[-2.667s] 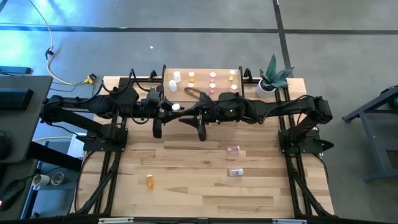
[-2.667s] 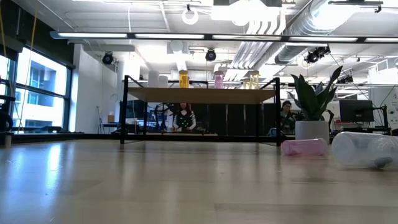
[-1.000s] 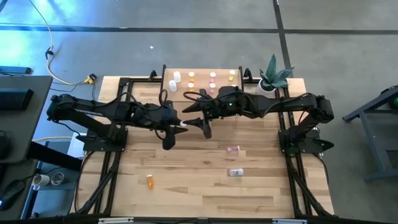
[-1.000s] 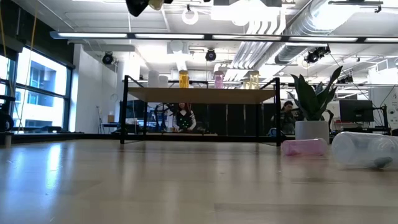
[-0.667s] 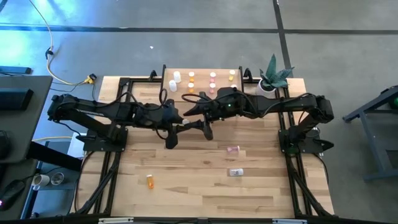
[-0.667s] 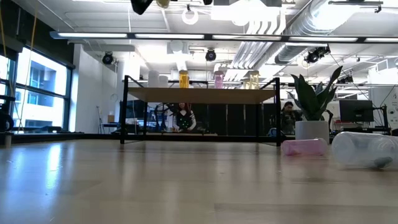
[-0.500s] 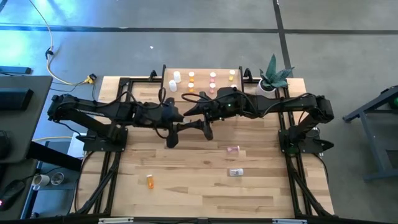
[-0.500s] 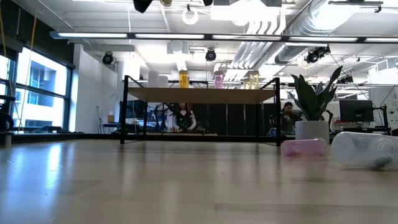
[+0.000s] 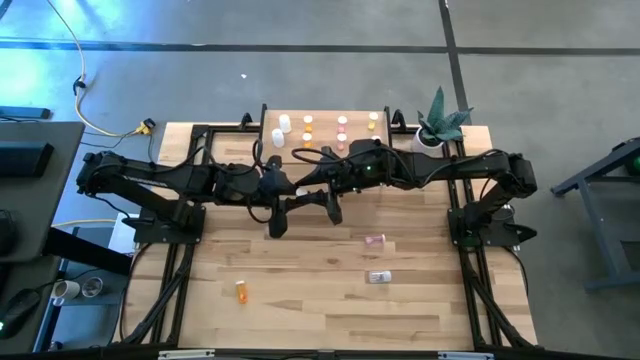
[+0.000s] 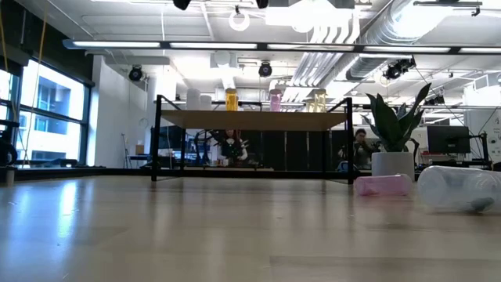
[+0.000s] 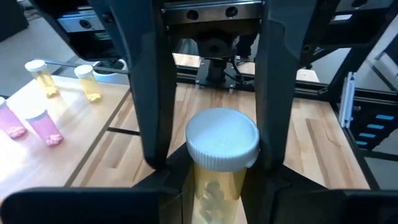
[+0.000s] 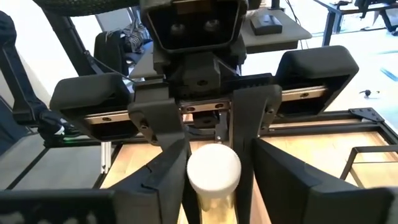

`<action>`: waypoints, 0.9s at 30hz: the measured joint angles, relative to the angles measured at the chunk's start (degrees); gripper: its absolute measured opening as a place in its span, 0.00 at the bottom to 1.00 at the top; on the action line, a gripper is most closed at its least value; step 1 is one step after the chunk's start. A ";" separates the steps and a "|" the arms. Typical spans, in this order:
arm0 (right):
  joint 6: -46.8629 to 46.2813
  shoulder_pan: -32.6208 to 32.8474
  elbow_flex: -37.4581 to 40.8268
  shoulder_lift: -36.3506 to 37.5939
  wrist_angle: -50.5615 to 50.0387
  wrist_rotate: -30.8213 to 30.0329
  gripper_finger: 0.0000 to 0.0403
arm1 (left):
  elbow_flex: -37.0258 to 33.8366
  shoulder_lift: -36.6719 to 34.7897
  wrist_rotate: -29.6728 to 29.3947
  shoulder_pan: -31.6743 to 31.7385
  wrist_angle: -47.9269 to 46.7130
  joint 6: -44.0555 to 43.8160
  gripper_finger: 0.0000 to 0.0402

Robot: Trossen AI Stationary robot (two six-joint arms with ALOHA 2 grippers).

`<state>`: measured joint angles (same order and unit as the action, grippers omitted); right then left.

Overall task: Pick and place medicine bottles onto shelf by color
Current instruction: Put the yellow pill bottle aligned with the other yellow pill bottles on the shelf

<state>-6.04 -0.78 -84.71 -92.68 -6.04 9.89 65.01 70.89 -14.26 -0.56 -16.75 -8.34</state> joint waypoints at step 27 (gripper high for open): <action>2.01 -0.26 -0.07 0.59 -2.41 0.96 0.32 | -0.04 -0.20 1.02 0.04 0.28 -0.47 0.21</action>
<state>-4.03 -1.04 -84.77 -92.09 -8.45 10.85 64.97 70.70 -13.23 -0.51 -16.47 -8.81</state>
